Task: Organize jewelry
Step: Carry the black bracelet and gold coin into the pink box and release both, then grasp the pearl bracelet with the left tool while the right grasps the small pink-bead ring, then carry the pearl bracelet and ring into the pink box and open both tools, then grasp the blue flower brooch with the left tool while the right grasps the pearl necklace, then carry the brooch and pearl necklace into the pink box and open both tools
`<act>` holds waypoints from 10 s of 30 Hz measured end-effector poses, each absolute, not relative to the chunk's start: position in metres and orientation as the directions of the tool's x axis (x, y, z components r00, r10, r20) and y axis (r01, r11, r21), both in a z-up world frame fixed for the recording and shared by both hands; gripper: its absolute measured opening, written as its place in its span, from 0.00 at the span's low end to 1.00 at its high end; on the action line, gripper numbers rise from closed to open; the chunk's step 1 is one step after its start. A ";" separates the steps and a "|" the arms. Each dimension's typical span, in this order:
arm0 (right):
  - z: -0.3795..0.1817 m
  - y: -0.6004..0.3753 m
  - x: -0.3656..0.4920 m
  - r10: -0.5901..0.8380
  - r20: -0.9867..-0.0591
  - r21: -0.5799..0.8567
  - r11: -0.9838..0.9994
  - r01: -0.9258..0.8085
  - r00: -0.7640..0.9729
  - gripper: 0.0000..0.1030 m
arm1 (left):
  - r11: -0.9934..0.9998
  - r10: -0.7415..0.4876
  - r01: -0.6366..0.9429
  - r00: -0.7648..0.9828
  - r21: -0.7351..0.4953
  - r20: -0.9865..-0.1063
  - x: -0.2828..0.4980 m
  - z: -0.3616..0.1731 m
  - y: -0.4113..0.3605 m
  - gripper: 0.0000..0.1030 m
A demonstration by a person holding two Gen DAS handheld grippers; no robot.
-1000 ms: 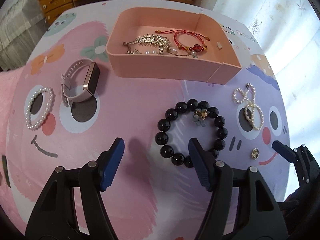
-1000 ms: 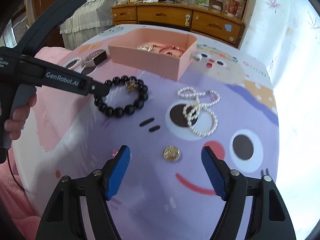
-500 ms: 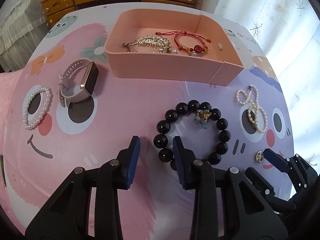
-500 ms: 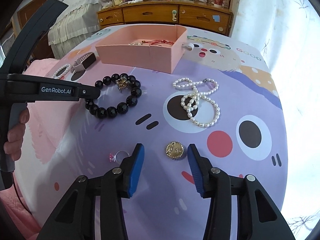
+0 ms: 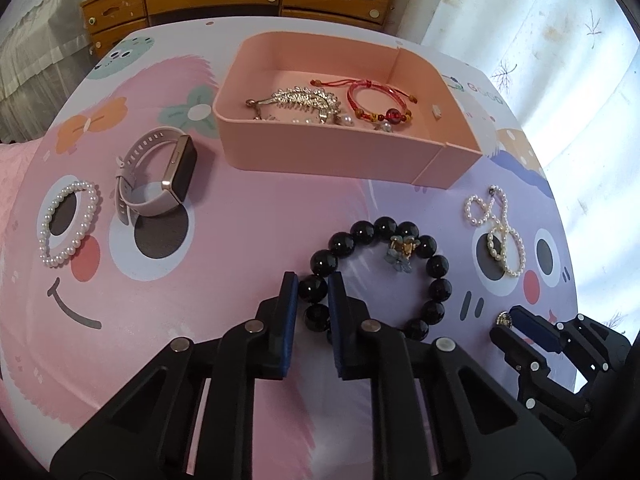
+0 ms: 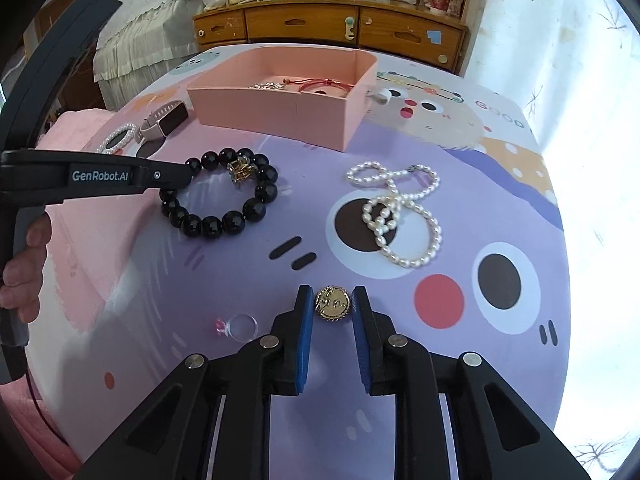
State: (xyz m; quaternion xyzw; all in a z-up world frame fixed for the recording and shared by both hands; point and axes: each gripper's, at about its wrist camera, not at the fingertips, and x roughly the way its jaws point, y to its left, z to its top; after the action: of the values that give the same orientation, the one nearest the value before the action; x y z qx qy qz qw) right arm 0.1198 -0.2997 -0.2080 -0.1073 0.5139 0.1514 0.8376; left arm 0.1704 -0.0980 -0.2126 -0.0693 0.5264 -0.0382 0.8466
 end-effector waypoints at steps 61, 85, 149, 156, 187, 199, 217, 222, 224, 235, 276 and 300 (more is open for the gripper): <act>-0.105 -0.218 0.256 0.193 -0.765 0.171 0.981 -0.095 0.614 0.52 | 0.936 -0.351 0.249 0.585 -0.249 -0.731 0.273 -0.087 -0.032 0.65; -0.160 -0.270 0.108 -0.002 -0.951 0.168 0.836 0.522 0.309 0.72 | 1.000 0.011 -0.028 0.343 0.002 -0.939 0.179 -0.183 0.119 0.65; -0.168 -0.113 0.130 0.187 -0.920 0.190 0.981 -0.025 0.343 0.10 | 0.911 -0.329 -0.012 0.579 -0.411 -0.746 0.175 -0.161 0.145 0.05; -0.126 -0.092 0.146 0.266 -0.863 0.159 0.950 -0.268 0.430 0.10 | 0.867 -0.435 0.086 0.613 -0.491 -0.660 0.172 -0.128 0.125 0.05; -0.077 -0.217 0.270 0.273 -0.784 0.207 0.962 -0.181 0.557 0.10 | 0.814 -0.532 0.288 0.718 -0.504 -0.449 0.238 -0.051 -0.014 0.05; -0.104 -0.254 0.272 0.259 -0.807 0.224 0.966 -0.131 0.531 0.62 | 0.888 -0.393 0.108 0.683 -0.448 -0.615 0.265 -0.081 -0.035 0.57; -0.162 -0.311 0.216 -0.019 -0.879 -0.112 0.979 -0.168 0.477 0.84 | 0.938 -0.194 -0.181 0.436 -0.296 -0.879 0.208 -0.171 -0.004 0.63; -0.180 -0.308 0.189 -0.030 -0.851 -0.187 0.950 -0.249 0.525 0.84 | 0.948 -0.222 -0.136 0.367 -0.289 -0.903 0.192 -0.189 -0.019 0.63; -0.187 -0.307 0.182 -0.018 -0.849 -0.192 0.942 -0.276 0.528 0.84 | 0.953 -0.213 -0.126 0.362 -0.275 -0.907 0.185 -0.191 -0.029 0.63; -0.212 -0.311 0.172 0.021 -0.850 -0.168 0.936 -0.309 0.527 0.84 | 0.952 -0.165 -0.169 0.417 -0.255 -0.894 0.187 -0.203 -0.052 0.62; -0.206 -0.329 0.208 0.278 -0.839 0.255 0.960 -0.114 0.468 0.08 | 0.993 -0.057 -0.060 0.499 -0.100 -0.865 0.195 -0.206 -0.067 0.14; -0.087 -0.267 0.203 0.418 -0.705 0.358 0.907 -0.222 0.573 0.08 | 0.960 -0.268 0.193 0.429 -0.202 -0.863 0.196 -0.134 -0.067 0.14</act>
State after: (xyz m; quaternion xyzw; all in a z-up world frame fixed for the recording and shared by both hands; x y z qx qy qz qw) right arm 0.2029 -0.2668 -0.0870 0.1155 0.4246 0.1819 0.8794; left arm 0.1958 -0.0671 -0.1335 -0.0362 0.5167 -0.1363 0.8445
